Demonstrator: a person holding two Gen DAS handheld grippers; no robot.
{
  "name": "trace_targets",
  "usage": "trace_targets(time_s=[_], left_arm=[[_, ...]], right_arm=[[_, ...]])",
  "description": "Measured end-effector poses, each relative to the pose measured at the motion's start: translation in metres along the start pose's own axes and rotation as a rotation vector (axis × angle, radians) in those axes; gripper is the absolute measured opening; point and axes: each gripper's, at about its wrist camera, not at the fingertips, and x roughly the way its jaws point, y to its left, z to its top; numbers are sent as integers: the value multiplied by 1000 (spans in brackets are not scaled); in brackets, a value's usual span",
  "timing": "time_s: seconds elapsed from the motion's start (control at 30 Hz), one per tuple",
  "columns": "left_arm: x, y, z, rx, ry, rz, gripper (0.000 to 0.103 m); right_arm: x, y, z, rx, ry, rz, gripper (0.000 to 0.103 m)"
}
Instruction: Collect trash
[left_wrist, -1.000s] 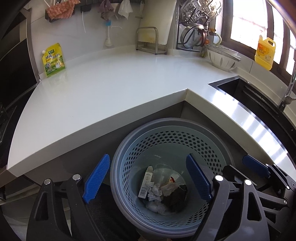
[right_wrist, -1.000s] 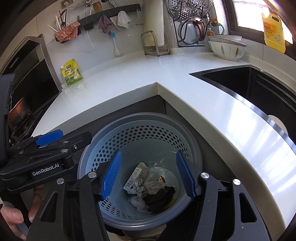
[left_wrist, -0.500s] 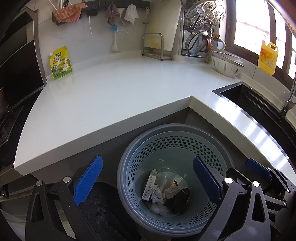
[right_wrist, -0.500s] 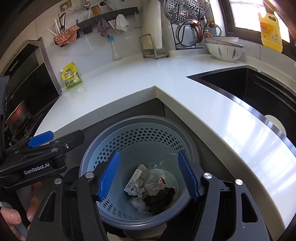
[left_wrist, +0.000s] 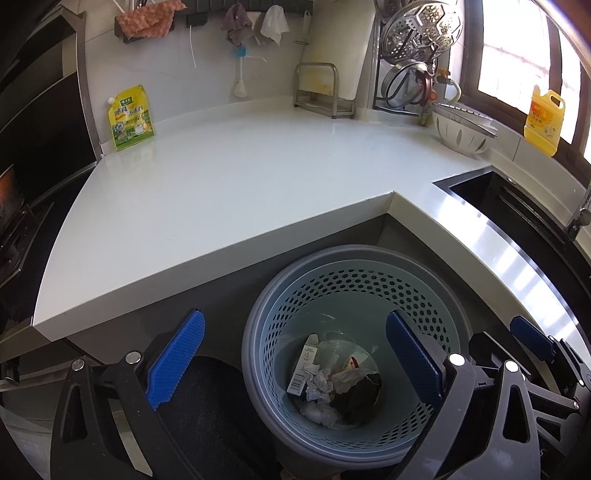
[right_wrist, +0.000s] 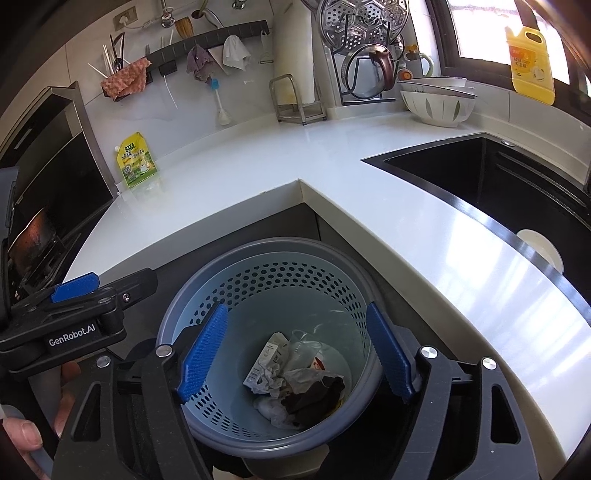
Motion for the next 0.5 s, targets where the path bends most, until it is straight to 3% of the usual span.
trace_targets(time_s=[0.5], left_arm=[[-4,1,0,3,-19,22,97]], right_arm=[[-5,3,3,-2,-6,-26,78]])
